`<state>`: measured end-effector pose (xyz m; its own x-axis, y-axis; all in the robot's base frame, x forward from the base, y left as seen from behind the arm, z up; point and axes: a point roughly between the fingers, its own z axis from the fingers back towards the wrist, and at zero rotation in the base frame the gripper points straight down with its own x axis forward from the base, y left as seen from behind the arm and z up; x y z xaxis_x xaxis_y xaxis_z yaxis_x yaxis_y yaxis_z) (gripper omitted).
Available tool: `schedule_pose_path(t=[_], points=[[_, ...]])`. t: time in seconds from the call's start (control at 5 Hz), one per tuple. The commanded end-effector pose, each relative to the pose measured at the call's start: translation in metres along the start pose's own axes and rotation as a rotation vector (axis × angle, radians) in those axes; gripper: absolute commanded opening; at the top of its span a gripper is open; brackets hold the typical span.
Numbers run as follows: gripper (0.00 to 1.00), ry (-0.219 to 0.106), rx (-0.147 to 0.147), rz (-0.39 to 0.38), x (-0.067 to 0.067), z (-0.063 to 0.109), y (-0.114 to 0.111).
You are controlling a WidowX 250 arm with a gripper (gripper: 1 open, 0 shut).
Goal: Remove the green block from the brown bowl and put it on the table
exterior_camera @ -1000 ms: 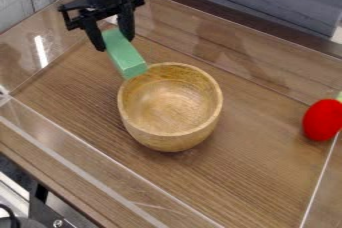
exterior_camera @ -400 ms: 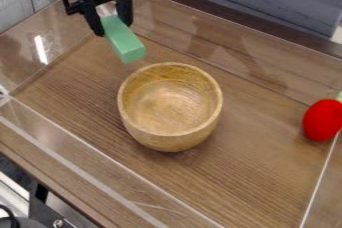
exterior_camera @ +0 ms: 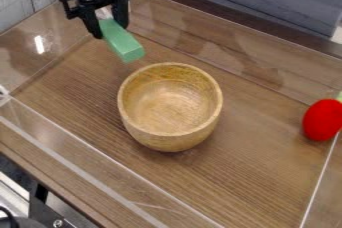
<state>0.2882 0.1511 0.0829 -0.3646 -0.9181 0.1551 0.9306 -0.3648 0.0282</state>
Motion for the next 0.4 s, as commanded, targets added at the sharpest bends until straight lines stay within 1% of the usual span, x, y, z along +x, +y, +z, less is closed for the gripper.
schedule_pose_path(t=[0.0,0.2], points=[[0.0,0.06,0.032,0.031,-0.016,0.014,0.005],[1.0,0.063,0.021,0.046,-0.016,-0.004,0.001]])
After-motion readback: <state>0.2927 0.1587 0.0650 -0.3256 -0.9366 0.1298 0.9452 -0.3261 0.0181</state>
